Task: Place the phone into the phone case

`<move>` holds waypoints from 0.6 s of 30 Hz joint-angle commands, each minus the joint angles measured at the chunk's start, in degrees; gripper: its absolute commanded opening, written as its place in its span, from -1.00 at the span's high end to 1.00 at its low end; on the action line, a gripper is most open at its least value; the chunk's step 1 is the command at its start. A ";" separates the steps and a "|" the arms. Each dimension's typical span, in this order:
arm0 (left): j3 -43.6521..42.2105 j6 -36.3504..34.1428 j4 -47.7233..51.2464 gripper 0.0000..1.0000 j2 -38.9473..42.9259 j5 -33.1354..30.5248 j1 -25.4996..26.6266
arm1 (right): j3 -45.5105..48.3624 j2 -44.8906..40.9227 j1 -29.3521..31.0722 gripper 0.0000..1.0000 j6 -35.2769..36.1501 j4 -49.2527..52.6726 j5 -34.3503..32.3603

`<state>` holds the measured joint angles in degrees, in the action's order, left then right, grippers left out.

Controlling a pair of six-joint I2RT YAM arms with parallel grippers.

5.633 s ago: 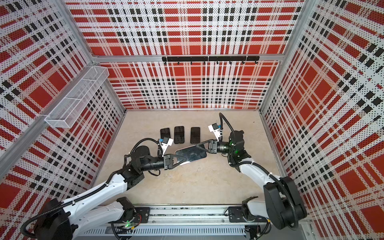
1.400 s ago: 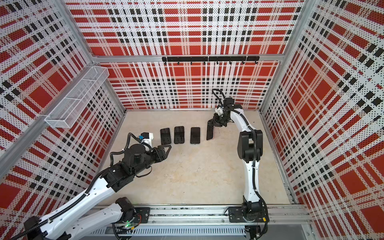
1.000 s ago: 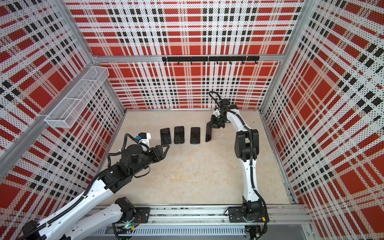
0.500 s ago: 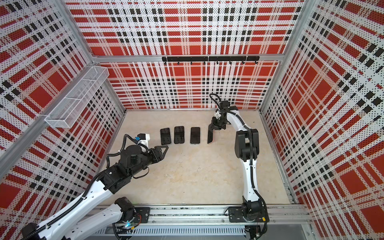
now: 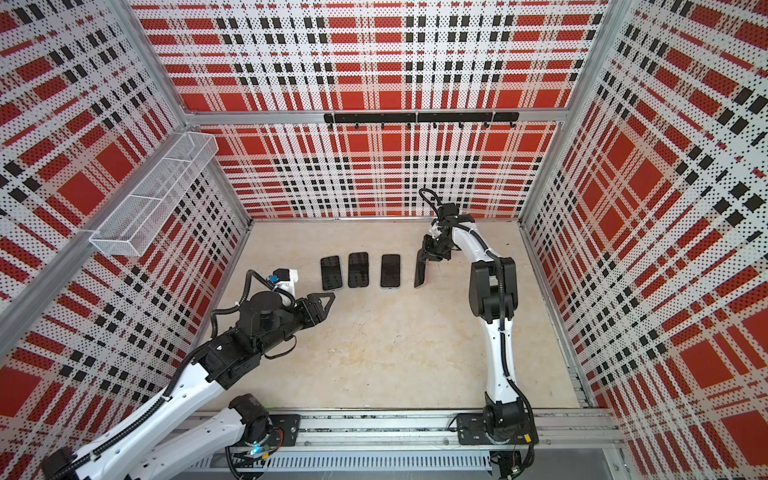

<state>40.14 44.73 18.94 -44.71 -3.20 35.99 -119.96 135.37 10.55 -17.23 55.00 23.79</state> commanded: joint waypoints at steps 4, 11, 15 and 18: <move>-0.70 0.14 0.83 -0.21 1.99 -0.18 -0.89 | 1.46 -0.62 0.35 0.44 -0.87 -1.72 -0.84; 1.25 -1.16 4.12 -0.24 3.18 -0.94 -2.15 | 5.03 -3.36 0.31 0.21 -1.21 -2.71 -3.65; 3.84 -3.89 8.77 -0.37 4.83 -5.31 -4.01 | 10.79 -7.93 -0.13 0.05 -1.04 -4.59 -6.44; 5.71 -6.62 11.92 -0.59 5.80 -10.34 -6.11 | 15.65 -12.24 -0.57 -0.05 -0.32 -6.29 -8.55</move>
<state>42.85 41.56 27.00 -40.36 -7.44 31.46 -106.52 129.21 10.28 -18.70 51.46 18.28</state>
